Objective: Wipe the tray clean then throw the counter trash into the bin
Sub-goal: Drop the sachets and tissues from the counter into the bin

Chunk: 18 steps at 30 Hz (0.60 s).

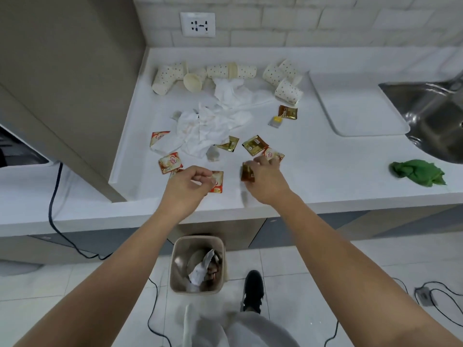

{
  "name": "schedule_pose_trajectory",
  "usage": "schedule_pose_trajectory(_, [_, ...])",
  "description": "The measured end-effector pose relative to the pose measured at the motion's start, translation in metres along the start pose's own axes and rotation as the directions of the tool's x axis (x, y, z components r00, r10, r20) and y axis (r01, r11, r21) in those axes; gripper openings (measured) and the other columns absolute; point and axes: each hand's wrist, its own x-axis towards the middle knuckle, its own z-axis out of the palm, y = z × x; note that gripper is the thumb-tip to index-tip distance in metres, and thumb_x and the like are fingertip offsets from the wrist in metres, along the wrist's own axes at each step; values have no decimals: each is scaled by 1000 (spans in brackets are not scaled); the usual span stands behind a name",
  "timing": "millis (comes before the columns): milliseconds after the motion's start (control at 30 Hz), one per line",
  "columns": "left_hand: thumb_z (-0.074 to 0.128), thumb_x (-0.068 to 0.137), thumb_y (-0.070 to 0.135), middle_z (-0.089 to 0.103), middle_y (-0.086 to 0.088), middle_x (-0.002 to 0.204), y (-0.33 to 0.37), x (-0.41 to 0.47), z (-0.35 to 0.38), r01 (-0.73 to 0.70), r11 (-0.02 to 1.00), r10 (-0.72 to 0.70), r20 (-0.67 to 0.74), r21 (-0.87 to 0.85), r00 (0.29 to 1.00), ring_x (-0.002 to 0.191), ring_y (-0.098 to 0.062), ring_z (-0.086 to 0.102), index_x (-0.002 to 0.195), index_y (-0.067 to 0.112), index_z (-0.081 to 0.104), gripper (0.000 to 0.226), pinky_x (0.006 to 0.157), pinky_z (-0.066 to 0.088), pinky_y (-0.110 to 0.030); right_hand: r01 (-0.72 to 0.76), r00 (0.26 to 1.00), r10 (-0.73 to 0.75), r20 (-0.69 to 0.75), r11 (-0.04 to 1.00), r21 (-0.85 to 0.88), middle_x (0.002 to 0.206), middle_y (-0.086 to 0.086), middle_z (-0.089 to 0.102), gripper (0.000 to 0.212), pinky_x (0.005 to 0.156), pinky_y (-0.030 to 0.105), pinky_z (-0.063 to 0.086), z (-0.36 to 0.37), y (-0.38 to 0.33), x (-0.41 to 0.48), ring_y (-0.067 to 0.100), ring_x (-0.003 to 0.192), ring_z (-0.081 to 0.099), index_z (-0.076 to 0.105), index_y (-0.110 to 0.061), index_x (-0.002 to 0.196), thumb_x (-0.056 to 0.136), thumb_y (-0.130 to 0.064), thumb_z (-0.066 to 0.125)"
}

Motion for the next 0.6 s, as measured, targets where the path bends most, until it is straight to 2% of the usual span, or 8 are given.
schedule_pose_trajectory(100, [73,93,28,74,9,96,6,14,10,23,1000,-23,-14,11,1000,88,-7,72,105,28,73,13,66,44,-11,62,997,-60,53,997,-41,131,12,51,51,97,49,44,2,9,8,38,118,44,55,-16,137,92,-38,65])
schedule_pose_trajectory(200, [72,94,32,72,10,98,19,32,25,59,998,-58,-44,21,997,90,-8,71,106,30,72,13,69,47,-17,170,985,-168,51,984,-55,123,14,54,42,89,47,49,0,20,22,37,115,49,59,-10,129,94,-33,66])
schedule_pose_trajectory(267, [70,94,37,71,12,98,26,45,35,89,996,-88,-65,18,994,87,-8,71,105,34,71,11,72,54,-23,217,976,-217,20,976,-9,121,14,55,38,85,47,51,1,29,29,36,112,53,61,-10,125,92,-28,68])
schedule_pose_trajectory(333, [69,93,40,72,10,100,29,58,45,123,992,-126,-94,-36,988,84,-11,73,103,36,71,11,79,60,-34,194,981,-195,5,976,95,126,12,52,44,86,46,52,2,37,34,35,111,53,58,-15,127,88,-25,74])
schedule_pose_trajectory(433, [70,93,40,70,13,105,34,69,58,147,989,-145,-109,12,983,89,-5,69,108,34,70,16,77,54,-25,118,992,-127,10,946,301,135,11,44,60,96,39,48,0,43,41,34,117,52,52,-17,138,84,-20,78])
schedule_pose_trajectory(500, [72,92,42,68,14,108,38,74,64,147,989,-146,-74,18,987,93,-4,67,114,33,69,24,74,47,-19,118,992,-123,-15,896,428,135,10,45,54,97,29,45,-7,45,45,29,117,53,54,-13,138,88,-17,74])
schedule_pose_trajectory(600, [75,91,43,66,16,110,43,79,73,145,989,-144,23,-35,989,93,0,66,118,33,68,30,76,45,-15,137,989,-148,-29,794,592,128,7,54,44,96,25,44,-23,47,49,18,112,56,61,-12,133,91,-22,73])
